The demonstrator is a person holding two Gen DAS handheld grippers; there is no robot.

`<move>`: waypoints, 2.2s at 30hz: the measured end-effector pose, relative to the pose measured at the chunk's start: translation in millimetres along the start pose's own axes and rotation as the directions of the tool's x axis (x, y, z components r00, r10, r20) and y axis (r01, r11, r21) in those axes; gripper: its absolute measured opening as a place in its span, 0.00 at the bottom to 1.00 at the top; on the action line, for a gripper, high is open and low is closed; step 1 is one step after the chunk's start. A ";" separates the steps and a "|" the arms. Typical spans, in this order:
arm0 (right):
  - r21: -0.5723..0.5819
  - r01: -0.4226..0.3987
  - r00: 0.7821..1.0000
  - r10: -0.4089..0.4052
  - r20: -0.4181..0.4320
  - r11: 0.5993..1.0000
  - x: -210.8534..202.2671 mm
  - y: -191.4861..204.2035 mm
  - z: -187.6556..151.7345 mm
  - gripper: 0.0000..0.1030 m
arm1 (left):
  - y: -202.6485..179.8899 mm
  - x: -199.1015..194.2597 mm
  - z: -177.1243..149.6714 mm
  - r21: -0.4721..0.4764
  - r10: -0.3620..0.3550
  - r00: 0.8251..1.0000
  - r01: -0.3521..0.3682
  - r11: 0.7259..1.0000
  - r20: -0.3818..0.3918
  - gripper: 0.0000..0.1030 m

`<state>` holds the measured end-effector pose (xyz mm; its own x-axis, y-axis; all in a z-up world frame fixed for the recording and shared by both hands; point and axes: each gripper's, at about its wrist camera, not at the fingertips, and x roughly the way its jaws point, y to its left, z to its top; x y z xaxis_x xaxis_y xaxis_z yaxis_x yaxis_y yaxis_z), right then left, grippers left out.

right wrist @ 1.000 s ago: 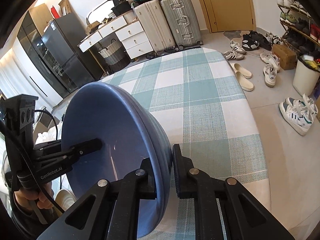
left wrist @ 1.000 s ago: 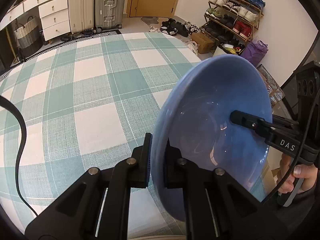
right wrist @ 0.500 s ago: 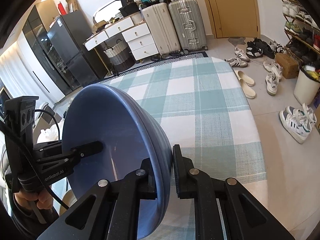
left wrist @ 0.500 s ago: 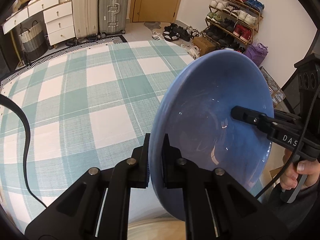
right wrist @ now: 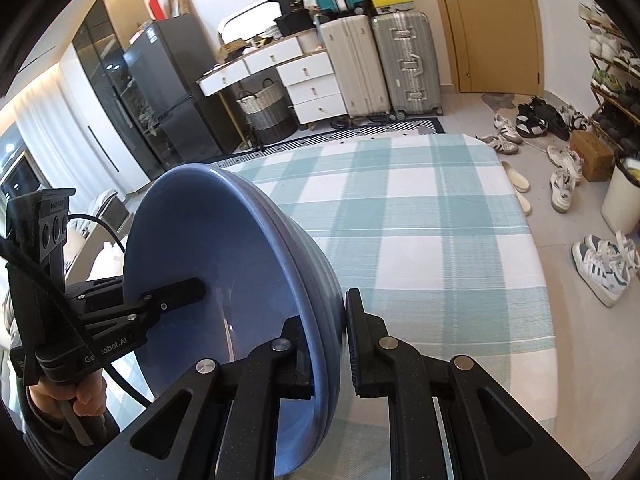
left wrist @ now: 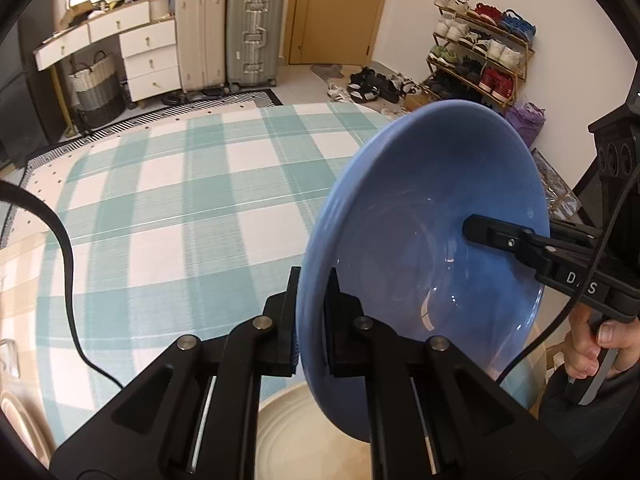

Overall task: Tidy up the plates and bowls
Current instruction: 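Lift the nested blue bowls with both tools and carry them over the cream plates, then lower the nested blue bowls onto the cream plate stack and open both tools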

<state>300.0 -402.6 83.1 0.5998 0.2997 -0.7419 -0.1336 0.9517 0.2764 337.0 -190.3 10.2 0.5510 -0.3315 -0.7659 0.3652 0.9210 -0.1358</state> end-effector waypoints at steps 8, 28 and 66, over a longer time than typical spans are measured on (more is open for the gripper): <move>-0.045 -0.030 1.000 0.030 -0.007 0.999 -11.9 39.0 -15.7 0.11 | 14.8 -47.8 -32.5 -0.030 0.043 0.999 -0.043 0.999 0.026 0.06; -0.071 -0.062 0.994 0.055 -0.095 0.996 -24.2 80.6 -78.8 0.11 | 12.5 -107.9 -129.3 -0.063 0.080 0.997 -0.079 0.995 0.012 0.06; -0.162 -0.081 0.949 0.026 -0.315 0.984 -6.6 98.7 -109.1 0.11 | 27.6 -91.6 -177.5 -0.136 0.009 0.994 -0.024 0.990 -0.112 0.07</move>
<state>196.8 -303.4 48.5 0.3167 0.3301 -0.8892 -0.3073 0.9226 0.2330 163.4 -98.2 -35.0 0.4670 -0.2980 -0.8325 0.2461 0.9481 -0.2013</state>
